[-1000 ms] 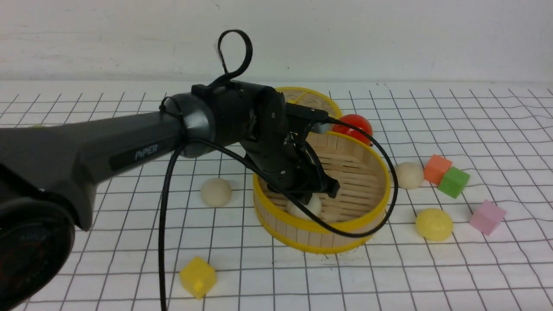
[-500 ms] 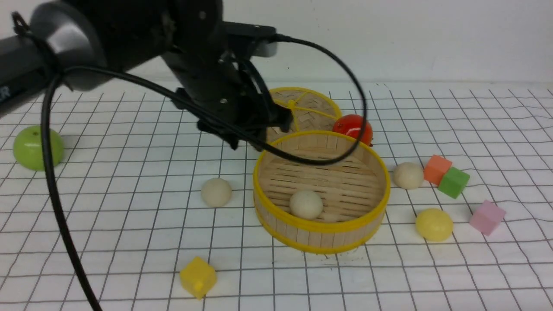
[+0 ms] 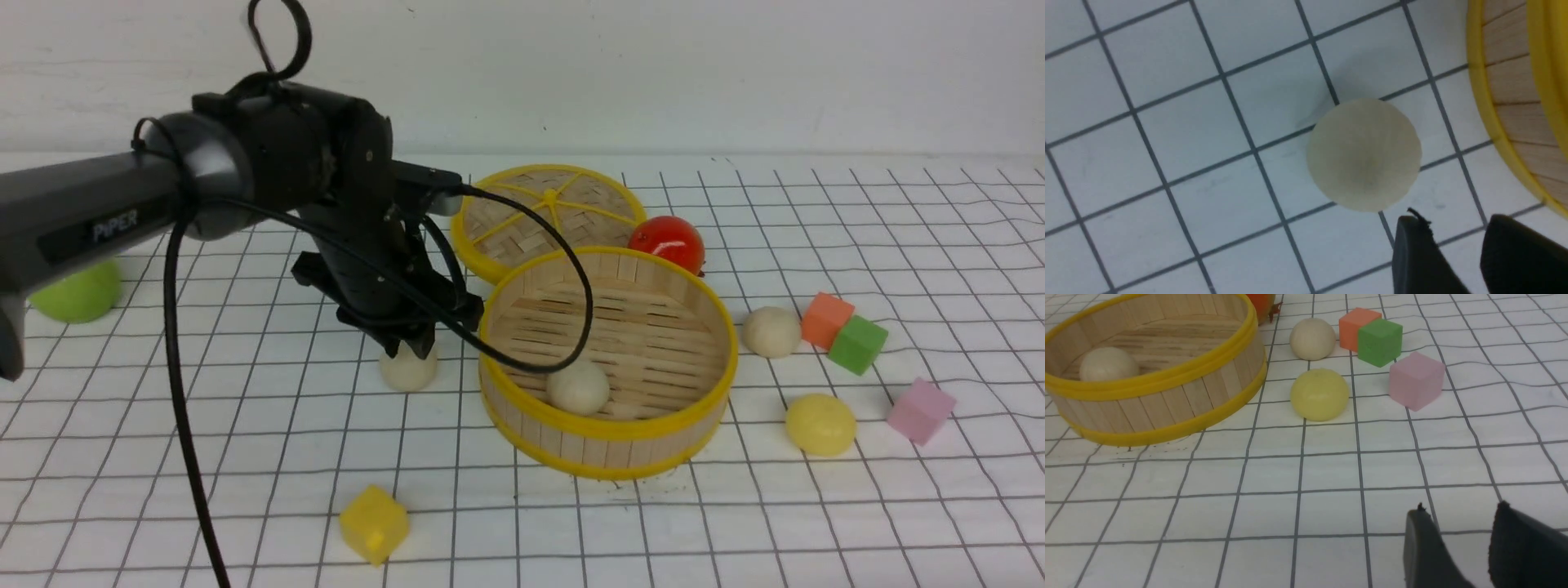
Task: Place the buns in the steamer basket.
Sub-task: Use the left arm to grab a steamed stuffed bun
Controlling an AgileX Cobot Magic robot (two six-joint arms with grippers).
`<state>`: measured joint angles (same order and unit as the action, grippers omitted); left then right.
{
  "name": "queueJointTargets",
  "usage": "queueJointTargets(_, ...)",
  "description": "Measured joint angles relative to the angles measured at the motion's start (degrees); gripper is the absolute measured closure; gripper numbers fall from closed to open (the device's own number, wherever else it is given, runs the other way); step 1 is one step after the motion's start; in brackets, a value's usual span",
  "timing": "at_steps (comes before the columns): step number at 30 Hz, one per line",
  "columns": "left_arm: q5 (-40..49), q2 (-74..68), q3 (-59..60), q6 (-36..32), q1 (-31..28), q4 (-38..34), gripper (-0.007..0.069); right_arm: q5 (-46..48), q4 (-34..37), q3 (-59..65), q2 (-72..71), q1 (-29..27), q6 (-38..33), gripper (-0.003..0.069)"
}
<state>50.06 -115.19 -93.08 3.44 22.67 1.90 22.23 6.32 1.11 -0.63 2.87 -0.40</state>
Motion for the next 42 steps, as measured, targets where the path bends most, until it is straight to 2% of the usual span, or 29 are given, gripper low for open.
queueJointTargets(11,-5.85,-1.40,0.00,-0.18,0.00,3.08,0.0354,0.00,0.00,0.00,0.00,0.00,0.00,0.0418)
queueJointTargets(35,-7.34,-4.60,0.00,0.83,0.00,3.73,0.0357,0.00,0.00,0.00,0.00,0.00,0.00,0.0418)
queueJointTargets(38,-7.34,-4.60,0.00,0.88,0.00,3.73,0.0390,0.00,0.00,0.00,0.00,0.00,0.00,0.0418)
queueJointTargets(40,-7.49,-4.87,0.00,0.88,0.00,3.88,0.0442,0.00,0.00,0.00,0.00,0.00,0.00,0.0418)
queueJointTargets(41,-7.55,-5.06,0.00,0.88,0.00,4.18,0.0477,0.00,0.00,0.00,0.00,0.00,0.00,0.0418)
queueJointTargets(42,-7.71,-5.61,0.00,0.88,0.00,5.06,0.0547,0.00,0.00,0.00,0.00,0.00,0.00,0.0418)
